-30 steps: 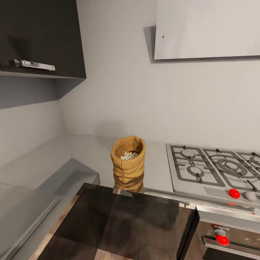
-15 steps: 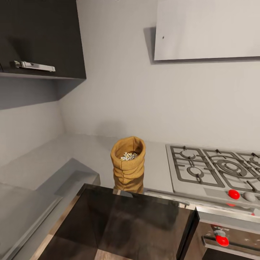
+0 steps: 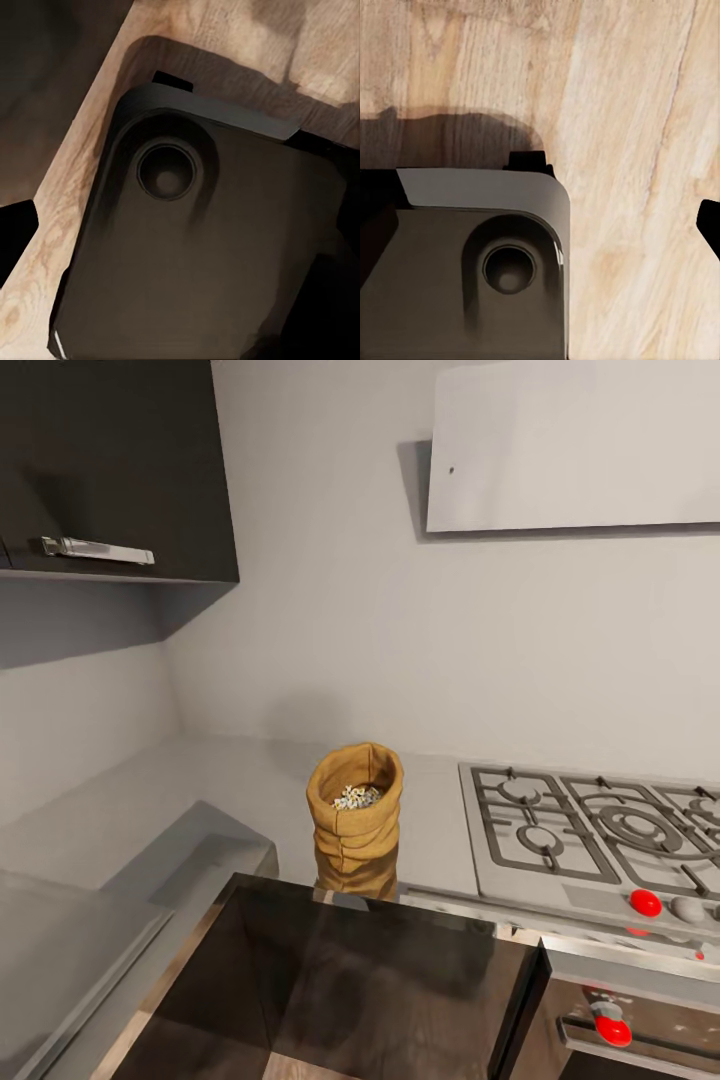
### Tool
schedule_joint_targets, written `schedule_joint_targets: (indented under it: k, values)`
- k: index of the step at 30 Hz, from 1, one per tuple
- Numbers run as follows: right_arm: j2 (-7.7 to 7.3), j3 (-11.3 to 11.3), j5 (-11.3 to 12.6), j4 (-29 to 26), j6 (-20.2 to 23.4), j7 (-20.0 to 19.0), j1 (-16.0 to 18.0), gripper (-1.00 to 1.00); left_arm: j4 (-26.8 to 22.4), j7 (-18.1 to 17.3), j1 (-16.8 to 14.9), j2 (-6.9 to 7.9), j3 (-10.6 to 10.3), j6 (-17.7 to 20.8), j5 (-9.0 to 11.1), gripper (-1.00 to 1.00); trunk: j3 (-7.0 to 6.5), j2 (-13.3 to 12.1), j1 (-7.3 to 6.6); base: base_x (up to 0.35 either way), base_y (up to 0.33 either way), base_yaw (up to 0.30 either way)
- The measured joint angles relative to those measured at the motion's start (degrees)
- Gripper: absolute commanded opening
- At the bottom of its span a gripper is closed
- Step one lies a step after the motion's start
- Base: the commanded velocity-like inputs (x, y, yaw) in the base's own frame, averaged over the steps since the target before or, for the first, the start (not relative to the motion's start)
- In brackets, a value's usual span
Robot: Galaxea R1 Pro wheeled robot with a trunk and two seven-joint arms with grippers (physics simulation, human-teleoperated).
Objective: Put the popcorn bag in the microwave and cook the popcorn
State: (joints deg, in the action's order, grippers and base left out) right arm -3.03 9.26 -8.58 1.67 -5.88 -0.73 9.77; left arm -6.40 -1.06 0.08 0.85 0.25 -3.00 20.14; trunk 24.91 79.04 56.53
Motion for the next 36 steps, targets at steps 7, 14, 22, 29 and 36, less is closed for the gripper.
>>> schedule_joint_targets:
  k: [7,14,22,29,36]
  values:
    - [0.00,0.00,0.00,0.00,-0.02,0.01,-0.02,1.00,0.01,0.10,0.00,0.02,-0.43,0.01,0.17,1.00,-0.89,-1.99,-1.09,0.000,0.000,0.000]
    - [-0.08,0.00,0.00,0.00,-0.07,0.02,0.00,1.00,0.11,0.10,-0.01,0.03,-0.47,0.02,0.17,1.00,-2.15,-4.80,-2.63,0.000,0.000,0.000]
    - [0.06,0.00,0.00,0.00,-0.03,-0.02,-0.03,1.00,0.15,0.12,0.00,-0.03,-0.51,0.02,0.11,1.00,-3.59,-8.01,-4.39,0.000,0.000,0.000]
    - [0.12,-0.01,0.00,0.00,-0.02,0.01,-0.01,1.00,0.17,0.10,0.00,-0.14,-0.61,-0.04,0.00,1.00,-4.84,-10.82,-5.93,0.000,0.000,0.000]
    - [-0.02,0.00,0.00,0.00,-0.09,0.01,-0.02,1.00,0.18,0.10,0.00,-0.06,-0.63,-0.02,-0.02,1.00,-6.10,-13.63,-7.46,0.000,0.000,0.000]
